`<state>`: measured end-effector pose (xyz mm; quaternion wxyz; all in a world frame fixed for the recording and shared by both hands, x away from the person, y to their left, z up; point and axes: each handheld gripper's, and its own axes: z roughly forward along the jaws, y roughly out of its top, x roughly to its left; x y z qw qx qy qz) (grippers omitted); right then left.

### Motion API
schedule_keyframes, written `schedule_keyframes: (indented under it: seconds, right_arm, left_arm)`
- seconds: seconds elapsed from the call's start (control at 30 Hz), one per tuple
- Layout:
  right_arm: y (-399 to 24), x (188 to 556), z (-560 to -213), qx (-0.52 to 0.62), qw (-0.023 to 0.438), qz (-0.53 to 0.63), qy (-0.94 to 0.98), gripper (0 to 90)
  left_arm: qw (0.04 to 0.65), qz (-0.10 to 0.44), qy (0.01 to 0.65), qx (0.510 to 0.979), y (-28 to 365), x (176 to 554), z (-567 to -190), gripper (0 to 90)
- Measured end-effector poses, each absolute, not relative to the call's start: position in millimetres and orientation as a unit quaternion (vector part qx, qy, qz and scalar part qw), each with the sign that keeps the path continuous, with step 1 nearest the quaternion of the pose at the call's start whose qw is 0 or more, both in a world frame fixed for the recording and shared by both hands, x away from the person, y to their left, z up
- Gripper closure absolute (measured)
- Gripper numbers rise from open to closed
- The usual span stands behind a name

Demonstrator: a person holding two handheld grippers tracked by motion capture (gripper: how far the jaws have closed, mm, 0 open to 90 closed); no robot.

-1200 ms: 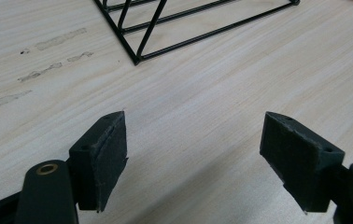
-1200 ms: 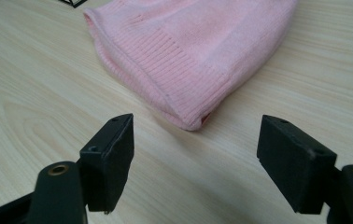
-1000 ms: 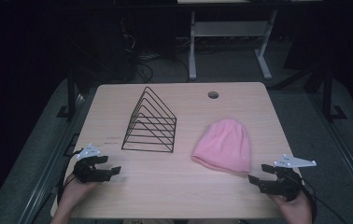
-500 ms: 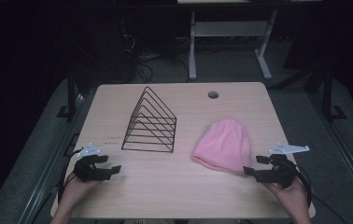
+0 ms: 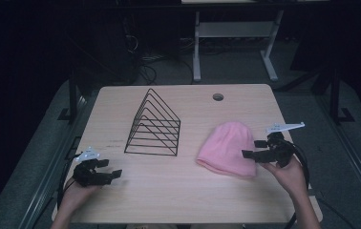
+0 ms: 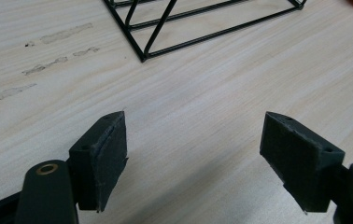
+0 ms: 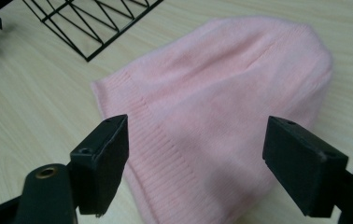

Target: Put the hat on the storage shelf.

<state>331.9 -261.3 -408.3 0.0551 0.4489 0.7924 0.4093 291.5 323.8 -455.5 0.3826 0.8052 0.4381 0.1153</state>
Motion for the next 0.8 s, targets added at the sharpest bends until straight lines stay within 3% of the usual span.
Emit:
schedule_keyframes:
  seconds: [0.3,0.8]
  right_arm:
    - [-261,360,-397,0.457,0.043,0.388,0.799,22.9]
    - [-263,418,-414,0.471,0.013,0.344,0.812,23.1]
  left_arm:
    - [0.375,0.121,0.432,0.811,324,290,-454,23.1]
    - [0.378,0.122,0.437,0.807,326,286,-454,23.1]
